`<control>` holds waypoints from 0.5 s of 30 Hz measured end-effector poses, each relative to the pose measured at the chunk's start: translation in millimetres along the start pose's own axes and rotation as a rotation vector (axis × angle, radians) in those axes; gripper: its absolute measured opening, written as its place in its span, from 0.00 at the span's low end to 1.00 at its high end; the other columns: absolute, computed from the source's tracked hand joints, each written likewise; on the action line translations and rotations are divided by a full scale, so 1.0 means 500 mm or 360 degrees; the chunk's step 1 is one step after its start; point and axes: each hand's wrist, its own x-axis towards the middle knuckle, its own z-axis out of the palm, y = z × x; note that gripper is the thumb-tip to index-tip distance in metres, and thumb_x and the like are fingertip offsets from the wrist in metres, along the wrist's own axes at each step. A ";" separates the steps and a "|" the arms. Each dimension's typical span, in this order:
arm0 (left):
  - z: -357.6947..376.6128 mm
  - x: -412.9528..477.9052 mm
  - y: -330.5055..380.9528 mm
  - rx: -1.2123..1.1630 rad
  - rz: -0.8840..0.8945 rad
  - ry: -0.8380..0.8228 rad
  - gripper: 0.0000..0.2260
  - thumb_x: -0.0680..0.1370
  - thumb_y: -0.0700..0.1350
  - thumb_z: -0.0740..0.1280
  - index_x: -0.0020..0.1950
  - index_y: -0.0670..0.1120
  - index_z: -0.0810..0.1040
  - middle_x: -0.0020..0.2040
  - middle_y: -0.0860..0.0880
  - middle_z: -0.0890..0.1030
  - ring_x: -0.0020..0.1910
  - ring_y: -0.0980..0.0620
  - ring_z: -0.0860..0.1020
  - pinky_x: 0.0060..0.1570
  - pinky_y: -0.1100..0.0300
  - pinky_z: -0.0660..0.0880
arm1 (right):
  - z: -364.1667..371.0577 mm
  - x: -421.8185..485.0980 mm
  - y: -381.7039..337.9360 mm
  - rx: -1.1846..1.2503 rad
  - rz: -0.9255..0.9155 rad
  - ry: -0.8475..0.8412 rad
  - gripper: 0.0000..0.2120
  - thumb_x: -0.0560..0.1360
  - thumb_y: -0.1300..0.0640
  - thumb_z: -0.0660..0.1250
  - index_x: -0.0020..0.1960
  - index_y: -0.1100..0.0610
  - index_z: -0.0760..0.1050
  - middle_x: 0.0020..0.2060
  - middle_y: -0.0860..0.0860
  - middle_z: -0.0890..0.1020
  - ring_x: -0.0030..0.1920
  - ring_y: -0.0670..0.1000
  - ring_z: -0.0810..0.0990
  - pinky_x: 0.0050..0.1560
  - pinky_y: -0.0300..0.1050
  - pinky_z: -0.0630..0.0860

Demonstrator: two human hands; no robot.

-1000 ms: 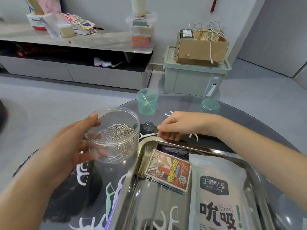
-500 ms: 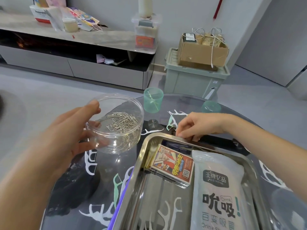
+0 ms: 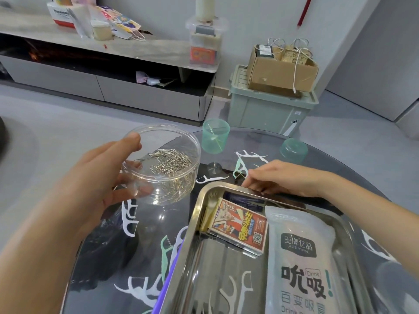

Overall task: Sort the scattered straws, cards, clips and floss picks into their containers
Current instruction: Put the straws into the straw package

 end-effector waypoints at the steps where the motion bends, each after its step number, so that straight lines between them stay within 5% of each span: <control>1: 0.000 0.000 0.000 0.0012 -0.0001 0.0000 0.29 0.52 0.65 0.70 0.48 0.50 0.81 0.46 0.41 0.78 0.29 0.47 0.82 0.33 0.53 0.81 | -0.006 -0.015 0.007 -0.0053 -0.0063 0.0042 0.17 0.80 0.50 0.58 0.52 0.58 0.82 0.50 0.56 0.84 0.50 0.51 0.81 0.57 0.46 0.76; 5: 0.007 -0.003 -0.003 0.0031 0.0000 -0.0024 0.30 0.52 0.65 0.70 0.48 0.50 0.81 0.46 0.41 0.79 0.30 0.46 0.82 0.35 0.50 0.81 | -0.028 -0.060 0.014 -0.0349 0.0012 0.0024 0.15 0.77 0.45 0.61 0.47 0.52 0.83 0.47 0.53 0.84 0.45 0.50 0.81 0.55 0.46 0.77; 10: 0.008 -0.004 -0.008 0.0049 -0.0017 -0.0017 0.29 0.53 0.65 0.71 0.48 0.50 0.82 0.46 0.41 0.79 0.31 0.44 0.82 0.44 0.45 0.80 | -0.025 -0.065 0.003 -0.0625 0.0223 -0.0068 0.28 0.72 0.30 0.52 0.47 0.49 0.82 0.46 0.48 0.84 0.45 0.46 0.82 0.54 0.43 0.76; 15: 0.012 0.008 -0.014 0.0023 -0.0031 -0.0017 0.24 0.55 0.64 0.71 0.43 0.51 0.83 0.44 0.42 0.79 0.30 0.45 0.82 0.45 0.44 0.79 | -0.005 -0.057 -0.009 -0.0456 -0.0048 -0.0048 0.14 0.74 0.41 0.65 0.54 0.46 0.79 0.49 0.45 0.84 0.50 0.46 0.82 0.53 0.40 0.79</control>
